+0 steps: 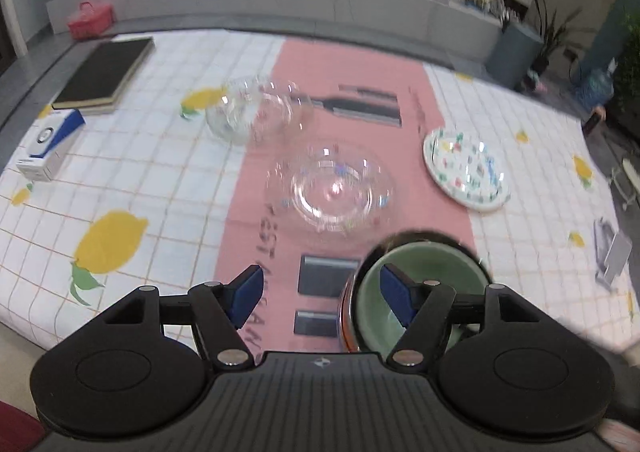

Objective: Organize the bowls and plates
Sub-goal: 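Close both tools on the rim of the stacked bowls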

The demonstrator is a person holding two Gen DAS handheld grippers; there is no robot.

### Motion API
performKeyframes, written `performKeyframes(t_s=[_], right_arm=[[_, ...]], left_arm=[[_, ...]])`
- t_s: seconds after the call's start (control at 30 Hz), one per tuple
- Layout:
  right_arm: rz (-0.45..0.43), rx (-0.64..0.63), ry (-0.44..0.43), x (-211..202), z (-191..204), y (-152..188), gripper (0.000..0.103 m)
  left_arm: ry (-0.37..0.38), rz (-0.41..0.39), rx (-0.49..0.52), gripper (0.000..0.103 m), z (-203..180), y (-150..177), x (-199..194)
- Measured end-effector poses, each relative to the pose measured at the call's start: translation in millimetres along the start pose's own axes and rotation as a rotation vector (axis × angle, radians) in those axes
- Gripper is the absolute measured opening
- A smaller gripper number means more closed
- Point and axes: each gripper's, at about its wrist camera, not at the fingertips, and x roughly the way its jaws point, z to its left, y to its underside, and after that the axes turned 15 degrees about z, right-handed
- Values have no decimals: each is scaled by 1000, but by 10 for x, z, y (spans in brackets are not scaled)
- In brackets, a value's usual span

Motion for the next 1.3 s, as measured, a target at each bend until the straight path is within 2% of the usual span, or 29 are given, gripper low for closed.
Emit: performKeyframes(t_s=[0.03, 0.1, 0.17, 0.3, 0.4, 0.53, 0.63, 0.73, 0.8, 0.87, 0.9, 0.97, 1.03, 1.1, 1.17, 1.27, 1.3], right_arm=[[-37, -36, 28, -73, 57, 17, 74], [-76, -83, 72, -161, 123, 37, 78], [-79, -69, 62, -187, 86, 36, 84], [-9, 5, 59, -72, -78, 2, 87], [51, 81, 35, 41, -218, -8, 87], [111, 149, -3, 158, -342, -9, 87], [152, 200, -9, 237, -420, -13, 87], [206, 225, -34, 336, -478, 4, 87], [232, 209, -41, 396, -460, 20, 82], [244, 189, -57, 437, -431, 28, 55], [249, 188, -64, 453, -432, 32, 49], [246, 200, -65, 457, -453, 42, 44], [240, 222, -77, 461, -488, 52, 43], [236, 245, -88, 463, -526, 48, 41], [233, 259, -75, 466, -544, 44, 32], [227, 272, -85, 461, -573, 32, 31], [224, 274, -85, 462, -579, 26, 31]], left_arm=[[32, -5, 2, 81, 23, 7, 4], [104, 18, 6, 81, 61, 5, 5], [142, 22, 9, 82, 80, 6, 3], [111, 32, 13, 84, 74, 12, 68], [70, 55, -25, 84, 94, -2, 174], [107, 101, -69, 84, 144, -12, 308], [83, 147, -42, 82, 116, -4, 395], [111, 147, -63, 81, 138, 6, 388], [189, 153, -57, 83, 154, -4, 369], [255, 174, -44, 84, 140, 4, 388], [252, 186, -30, 84, 108, 12, 411], [181, 201, 6, 84, 22, 35, 473], [133, 197, -9, 84, 15, 44, 525], [105, 237, -19, 81, 19, 42, 623], [140, 261, -54, 78, 47, 55, 727], [255, 277, -119, 63, 96, 85, 801], [250, 271, -124, 63, 88, 83, 802]])
